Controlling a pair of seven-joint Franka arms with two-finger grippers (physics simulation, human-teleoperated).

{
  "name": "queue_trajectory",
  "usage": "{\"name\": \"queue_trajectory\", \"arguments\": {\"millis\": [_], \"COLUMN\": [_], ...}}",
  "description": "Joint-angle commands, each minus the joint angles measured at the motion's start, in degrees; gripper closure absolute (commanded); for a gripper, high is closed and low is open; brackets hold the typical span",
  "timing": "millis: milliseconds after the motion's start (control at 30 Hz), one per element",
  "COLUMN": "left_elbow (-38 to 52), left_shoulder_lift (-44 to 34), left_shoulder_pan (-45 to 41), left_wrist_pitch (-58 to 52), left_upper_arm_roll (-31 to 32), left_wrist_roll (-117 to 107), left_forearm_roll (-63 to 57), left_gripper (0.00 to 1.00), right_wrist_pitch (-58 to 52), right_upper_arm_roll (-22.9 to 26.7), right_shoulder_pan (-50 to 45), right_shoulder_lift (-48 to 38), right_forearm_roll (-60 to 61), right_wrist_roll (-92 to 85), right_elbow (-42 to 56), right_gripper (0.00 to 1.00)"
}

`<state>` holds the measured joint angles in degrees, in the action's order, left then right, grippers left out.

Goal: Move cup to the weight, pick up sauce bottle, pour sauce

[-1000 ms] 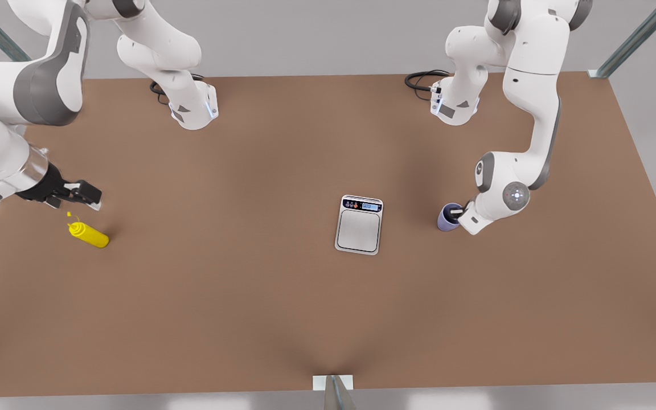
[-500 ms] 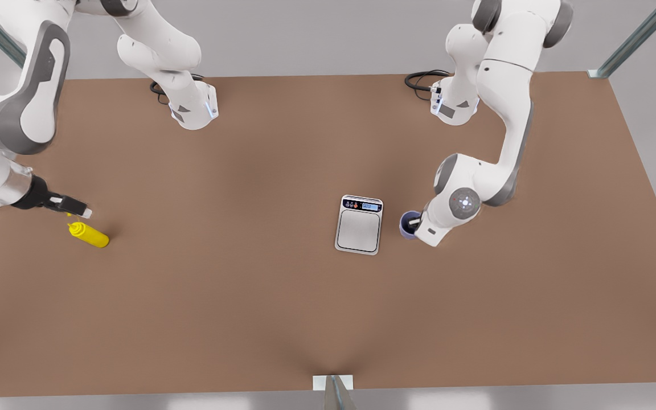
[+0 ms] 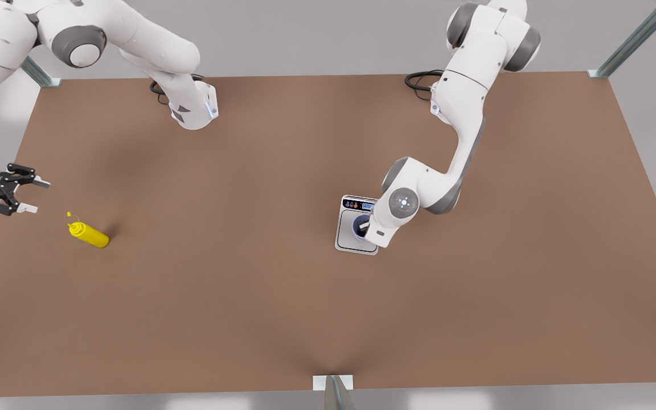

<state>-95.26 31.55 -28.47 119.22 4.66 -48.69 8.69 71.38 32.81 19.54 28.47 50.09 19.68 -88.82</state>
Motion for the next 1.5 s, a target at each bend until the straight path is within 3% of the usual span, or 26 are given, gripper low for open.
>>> {"name": "queue_trajectory", "arguments": {"millis": [0, 133, 267, 367, 667, 800, 867, 967, 1000, 1233, 1467], "left_elbow": [-0.01, -0.01, -0.01, -0.01, -0.1, 0.6, 10.79, 14.31, 15.01, 15.37, 15.54], "left_shoulder_lift": [0.27, 0.62, 0.62, 0.62, -2.72, -9.66, -8.69, -10.8, -10.98, -10.63, -10.89], "left_shoulder_pan": [0.0, 0.09, 0.17, 0.61, 0.79, 2.46, 2.81, 3.51, 3.51, 3.51, 2.72], "left_wrist_pitch": [0.14, 0.67, 0.67, 0.49, -3.73, -16.2, -31.23, -43.01, -44.95, -45.74, -49.61], "left_upper_arm_roll": [0.0, 0.0, 0.0, 0.0, 0.26, -0.7, -6.41, -22.76, -23.29, -23.29, -19.51], "left_wrist_roll": [0.26, 0.88, 0.88, 0.97, 0.09, 0.97, 7.1, 47.79, 57.21, 57.48, 57.74], "left_forearm_roll": [4.49, 4.49, 4.49, 4.49, 4.49, 3.79, -1.92, -3.5, -7.89, -7.9, -7.2], "left_gripper": [0.74, 0.46, 0.32, 0.0, 0.0, 0.0, 0.0, 0.0, 0.0, 0.0, 0.0], "right_wrist_pitch": [-1.15, -13.64, -13.03, -11.97, -12.41, -6.79, -6.52, -6.87, -6.87, -4.94, -5.2], "right_upper_arm_roll": [-1.77, -9.16, -13.47, -14.35, -14.17, -14.26, -14.35, -16.11, -16.11, -16.63, -18.66], "right_shoulder_pan": [1.98, 15.61, 19.22, 19.57, 21.24, 21.94, 22.03, 22.74, 22.74, 22.65, 22.56], "right_shoulder_lift": [1.58, 14.86, 24.61, 28.31, 30.95, 31.65, 33.23, 35.78, 35.87, 37.71, 37.8], "right_forearm_roll": [0.01, 0.1, 3.08, 3.26, 2.38, 2.82, 3.08, 3.7, 4.23, 6.42, 6.51], "right_wrist_roll": [0.01, 0.54, 0.54, 1.06, 2.38, 3.08, 4.14, 5.72, 6.69, 6.78, 6.78], "right_elbow": [1.98, 22.11, 27.47, 27.03, 24.04, 24.31, 24.48, 27.03, 27.12, 27.82, 26.07], "right_gripper": [0.0, 0.01, 0.02, 0.02, 0.01, 0.0, 0.0, 0.01, 0.02, 0.01, 0.0]}}
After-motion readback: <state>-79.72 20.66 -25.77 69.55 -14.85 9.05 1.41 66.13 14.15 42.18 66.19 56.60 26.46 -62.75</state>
